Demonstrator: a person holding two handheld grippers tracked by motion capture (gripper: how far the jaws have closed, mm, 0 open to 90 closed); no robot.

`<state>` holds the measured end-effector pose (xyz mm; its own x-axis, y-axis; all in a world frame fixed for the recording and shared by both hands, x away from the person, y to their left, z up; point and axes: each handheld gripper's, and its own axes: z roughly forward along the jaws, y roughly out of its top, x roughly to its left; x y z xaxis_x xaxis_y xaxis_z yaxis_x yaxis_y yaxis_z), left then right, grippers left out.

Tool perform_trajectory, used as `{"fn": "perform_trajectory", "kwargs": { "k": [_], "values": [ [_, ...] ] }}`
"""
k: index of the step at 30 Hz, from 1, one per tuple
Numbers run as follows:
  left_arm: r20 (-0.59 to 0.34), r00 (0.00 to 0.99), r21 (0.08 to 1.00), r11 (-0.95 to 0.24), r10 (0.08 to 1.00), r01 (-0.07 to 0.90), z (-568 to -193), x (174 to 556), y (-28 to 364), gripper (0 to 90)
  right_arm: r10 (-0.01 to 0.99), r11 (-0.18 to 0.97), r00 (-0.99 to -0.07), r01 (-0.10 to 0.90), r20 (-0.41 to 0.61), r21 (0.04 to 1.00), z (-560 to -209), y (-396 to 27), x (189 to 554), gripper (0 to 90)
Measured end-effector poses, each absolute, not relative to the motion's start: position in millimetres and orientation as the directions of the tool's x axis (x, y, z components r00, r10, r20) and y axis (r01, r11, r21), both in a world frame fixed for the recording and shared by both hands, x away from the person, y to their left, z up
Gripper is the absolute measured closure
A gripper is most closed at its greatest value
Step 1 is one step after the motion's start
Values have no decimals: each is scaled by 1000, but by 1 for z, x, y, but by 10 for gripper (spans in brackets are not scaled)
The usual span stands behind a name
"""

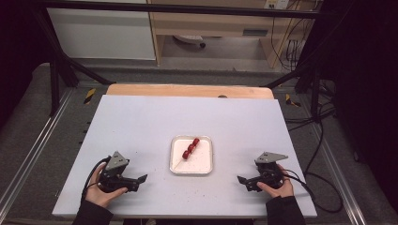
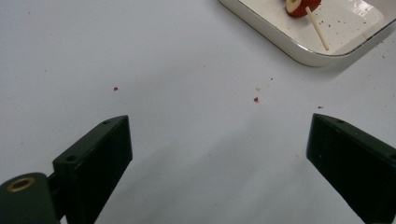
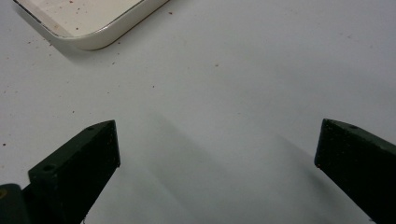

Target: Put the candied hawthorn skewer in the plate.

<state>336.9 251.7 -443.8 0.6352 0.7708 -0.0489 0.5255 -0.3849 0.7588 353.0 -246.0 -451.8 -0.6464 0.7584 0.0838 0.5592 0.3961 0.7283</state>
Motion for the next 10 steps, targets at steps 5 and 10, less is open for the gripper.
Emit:
{"fn": "perform_trajectory", "kwargs": {
  "k": [5, 10],
  "values": [
    [-47, 638, 747, -397, 769, 533, -449, 336, 254, 70, 753, 400, -652, 559, 87, 727, -453, -245, 353, 7],
    [-47, 643, 748, -400, 765, 530, -449, 336, 254, 71, 751, 400, -654, 561, 92, 725, -453, -245, 353, 7]
  ]
}}
